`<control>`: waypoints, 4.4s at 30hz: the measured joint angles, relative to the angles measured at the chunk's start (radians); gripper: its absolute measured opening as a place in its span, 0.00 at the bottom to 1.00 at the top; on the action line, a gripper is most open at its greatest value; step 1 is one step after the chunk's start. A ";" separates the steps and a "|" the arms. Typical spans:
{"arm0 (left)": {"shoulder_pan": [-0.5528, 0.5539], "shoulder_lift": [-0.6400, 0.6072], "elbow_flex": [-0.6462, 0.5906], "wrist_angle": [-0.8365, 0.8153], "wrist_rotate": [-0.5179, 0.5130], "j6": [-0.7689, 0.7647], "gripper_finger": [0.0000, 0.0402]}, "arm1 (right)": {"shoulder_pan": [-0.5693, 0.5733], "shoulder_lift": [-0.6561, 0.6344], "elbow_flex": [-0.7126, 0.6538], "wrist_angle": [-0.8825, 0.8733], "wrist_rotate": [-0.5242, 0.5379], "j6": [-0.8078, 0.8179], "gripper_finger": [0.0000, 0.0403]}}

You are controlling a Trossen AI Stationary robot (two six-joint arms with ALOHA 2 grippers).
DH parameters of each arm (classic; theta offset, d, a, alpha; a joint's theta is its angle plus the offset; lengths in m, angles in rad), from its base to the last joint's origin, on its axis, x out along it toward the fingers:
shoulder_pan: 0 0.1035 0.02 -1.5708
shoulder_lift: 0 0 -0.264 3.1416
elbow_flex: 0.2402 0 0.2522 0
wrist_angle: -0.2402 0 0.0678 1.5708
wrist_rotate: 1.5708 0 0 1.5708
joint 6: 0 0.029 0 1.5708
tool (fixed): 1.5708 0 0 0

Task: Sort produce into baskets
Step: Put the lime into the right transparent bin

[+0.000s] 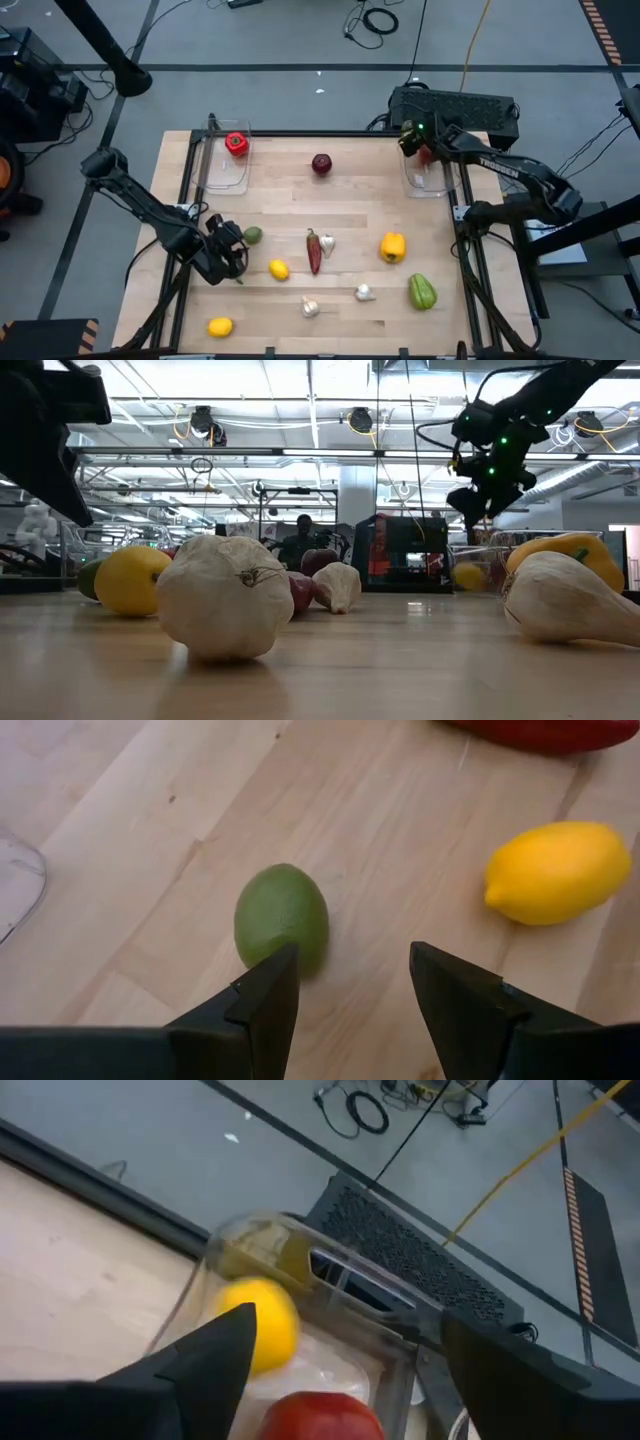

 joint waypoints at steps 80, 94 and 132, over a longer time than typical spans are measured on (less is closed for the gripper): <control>0.003 0.096 0.339 0.355 -0.336 0.949 0.51 | 1.177 0.388 0.118 1.050 -0.183 -0.884 0.79; 0.056 0.096 0.387 0.389 -0.059 0.990 0.51 | 1.265 0.658 0.447 0.944 0.062 -1.362 0.79; 0.118 0.096 0.386 0.383 0.031 0.931 0.52 | 1.242 0.722 0.509 0.941 0.072 -1.376 0.49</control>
